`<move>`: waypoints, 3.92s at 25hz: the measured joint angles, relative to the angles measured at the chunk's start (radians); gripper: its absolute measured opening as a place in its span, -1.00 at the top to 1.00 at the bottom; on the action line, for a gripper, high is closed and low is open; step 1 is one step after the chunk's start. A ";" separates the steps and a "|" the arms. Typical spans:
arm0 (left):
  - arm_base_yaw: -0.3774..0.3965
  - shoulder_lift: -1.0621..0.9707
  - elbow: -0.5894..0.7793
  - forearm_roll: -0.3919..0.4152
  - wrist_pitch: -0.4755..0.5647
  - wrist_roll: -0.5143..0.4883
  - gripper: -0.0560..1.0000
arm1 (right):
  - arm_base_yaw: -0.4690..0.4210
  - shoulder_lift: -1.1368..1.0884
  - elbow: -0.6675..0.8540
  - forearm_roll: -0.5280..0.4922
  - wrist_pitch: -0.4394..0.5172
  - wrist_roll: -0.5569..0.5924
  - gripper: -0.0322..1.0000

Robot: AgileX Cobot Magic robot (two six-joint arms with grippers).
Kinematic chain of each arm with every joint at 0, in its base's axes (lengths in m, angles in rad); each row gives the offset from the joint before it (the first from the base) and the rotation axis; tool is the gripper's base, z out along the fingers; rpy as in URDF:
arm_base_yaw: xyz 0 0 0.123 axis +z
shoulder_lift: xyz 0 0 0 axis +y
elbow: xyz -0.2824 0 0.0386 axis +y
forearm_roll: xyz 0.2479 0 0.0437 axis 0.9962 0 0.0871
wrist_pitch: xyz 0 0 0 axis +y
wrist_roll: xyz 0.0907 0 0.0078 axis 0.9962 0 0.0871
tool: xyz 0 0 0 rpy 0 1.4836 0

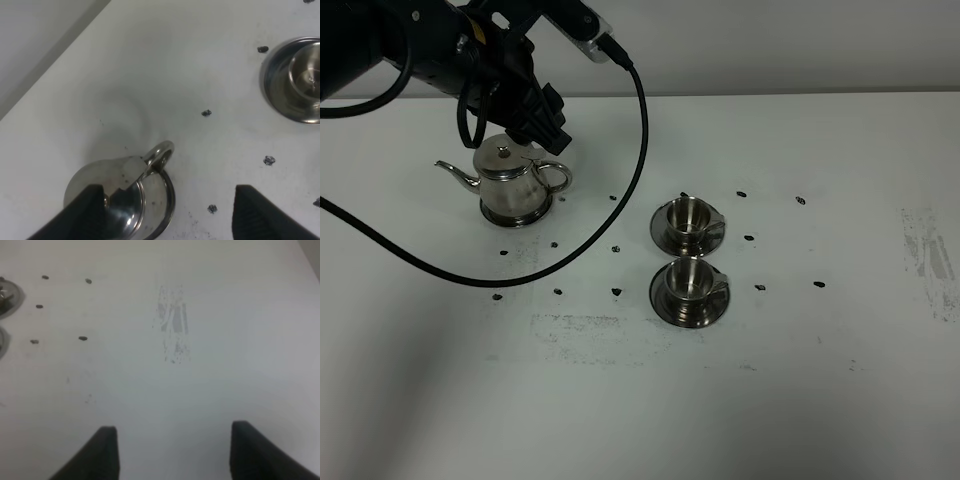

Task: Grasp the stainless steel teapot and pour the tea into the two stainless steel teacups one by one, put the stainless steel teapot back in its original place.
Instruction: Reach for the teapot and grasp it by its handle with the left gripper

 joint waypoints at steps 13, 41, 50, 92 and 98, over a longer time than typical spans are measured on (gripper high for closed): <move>0.000 0.202 -0.219 0.073 0.098 -0.071 -0.10 | 0.000 0.000 0.000 0.000 -0.001 0.000 0.01; -0.003 0.504 -0.413 0.021 0.245 -0.090 -0.10 | 0.000 0.000 0.000 0.000 -0.001 0.000 0.01; -0.010 0.488 -0.413 0.018 0.254 -0.072 -0.10 | 0.000 0.000 0.000 0.000 -0.001 0.000 0.01; -0.023 0.519 -0.413 0.049 0.495 -0.102 -0.10 | 0.000 0.000 0.000 0.000 -0.001 0.000 0.01; -0.023 0.463 -0.413 0.092 0.527 -0.078 -0.10 | 0.000 0.000 0.000 0.000 -0.001 0.000 0.01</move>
